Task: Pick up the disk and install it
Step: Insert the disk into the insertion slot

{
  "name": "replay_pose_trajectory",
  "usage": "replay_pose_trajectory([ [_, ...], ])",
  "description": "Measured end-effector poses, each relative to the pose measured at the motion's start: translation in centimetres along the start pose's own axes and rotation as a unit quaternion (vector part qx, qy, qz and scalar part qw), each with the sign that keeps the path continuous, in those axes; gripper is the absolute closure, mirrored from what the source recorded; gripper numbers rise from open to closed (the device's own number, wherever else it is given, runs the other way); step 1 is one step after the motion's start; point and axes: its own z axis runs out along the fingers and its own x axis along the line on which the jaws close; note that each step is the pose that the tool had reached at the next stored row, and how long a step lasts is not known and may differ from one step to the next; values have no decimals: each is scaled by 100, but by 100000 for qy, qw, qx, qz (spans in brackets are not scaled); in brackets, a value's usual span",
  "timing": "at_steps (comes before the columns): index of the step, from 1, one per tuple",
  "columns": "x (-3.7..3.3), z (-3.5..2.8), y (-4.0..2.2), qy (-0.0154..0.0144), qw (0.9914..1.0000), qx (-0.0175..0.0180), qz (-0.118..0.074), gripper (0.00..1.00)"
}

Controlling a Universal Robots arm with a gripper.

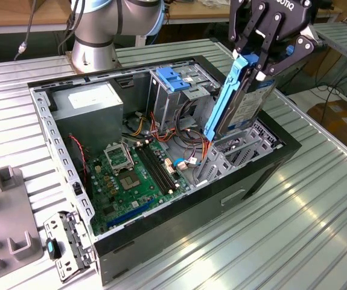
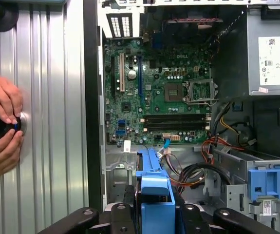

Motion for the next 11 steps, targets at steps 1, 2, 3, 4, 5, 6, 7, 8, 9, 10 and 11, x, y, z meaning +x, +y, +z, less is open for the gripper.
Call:
replay_pose_trajectory([
  [1, 0, 13, -29, -9, 100000, 1, 36, 63],
  [2, -1, 29, -95, 5, 100000, 2, 46, 63],
  [3, -3, 40, -141, 38, 100000, -1, 44, 63],
  [4, -4, 58, -185, 50, 100000, 0, 42, 63],
  [5, -5, 72, -206, 63, 100000, -3, 37, 63],
  [6, -6, 86, -215, 62, 100000, -2, 39, 63],
  [7, -6, 113, -220, 69, 100000, -2, 39, 63],
  [8, -5, 146, -224, 83, 100000, 1, 45, 63],
  [9, -6, 184, -257, 130, 100000, 6, 42, 63],
  [10, -6, 195, -277, 140, 100000, 4, 47, 63],
  [11, -7, 201, -289, 160, 100000, 1, 58, 63],
])
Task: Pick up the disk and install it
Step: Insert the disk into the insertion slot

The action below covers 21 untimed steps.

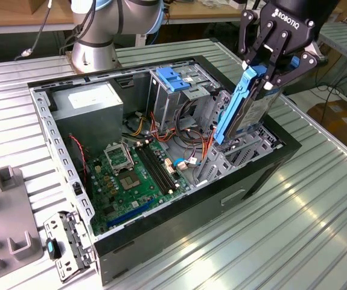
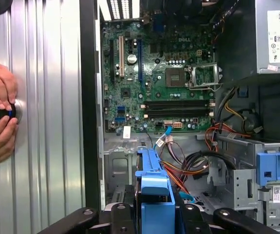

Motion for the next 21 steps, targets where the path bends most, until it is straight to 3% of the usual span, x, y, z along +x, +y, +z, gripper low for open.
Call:
replay_pose_trajectory([
  [16, 0, 9, -31, -13, 100000, 0, 8, 63],
  [18, -2, 50, -69, -5, 100000, -2, 10, 63],
  [21, -5, 137, -70, -8, 100000, -7, -27, 63],
])
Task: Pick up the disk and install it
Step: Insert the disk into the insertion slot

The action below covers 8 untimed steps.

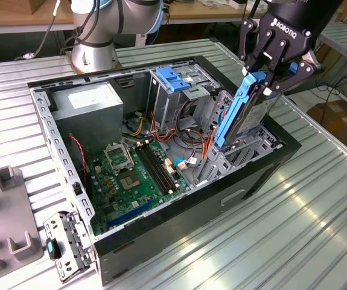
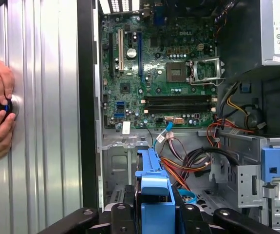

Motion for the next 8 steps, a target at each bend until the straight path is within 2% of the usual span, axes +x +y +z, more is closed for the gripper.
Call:
replay_pose_trajectory([
  [3, 0, 74, -3, 32, 100000, -47, 4, 63],
  [8, 11, 103, -4, 5, 100000, -105, 2, 63],
])
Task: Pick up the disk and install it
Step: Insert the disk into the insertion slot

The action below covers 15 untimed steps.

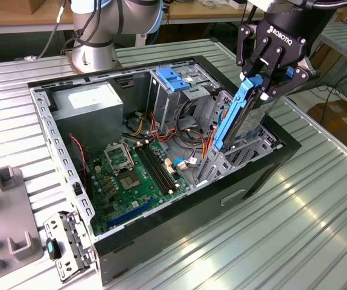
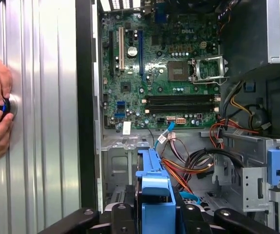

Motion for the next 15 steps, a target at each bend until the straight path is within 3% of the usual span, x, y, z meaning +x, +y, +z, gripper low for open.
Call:
replay_pose_trajectory([
  [4, 7, -22, 0, -188, 100000, 3, 0, 63],
  [15, 20, -85, -1, -335, 99999, 79, 43, 63],
])
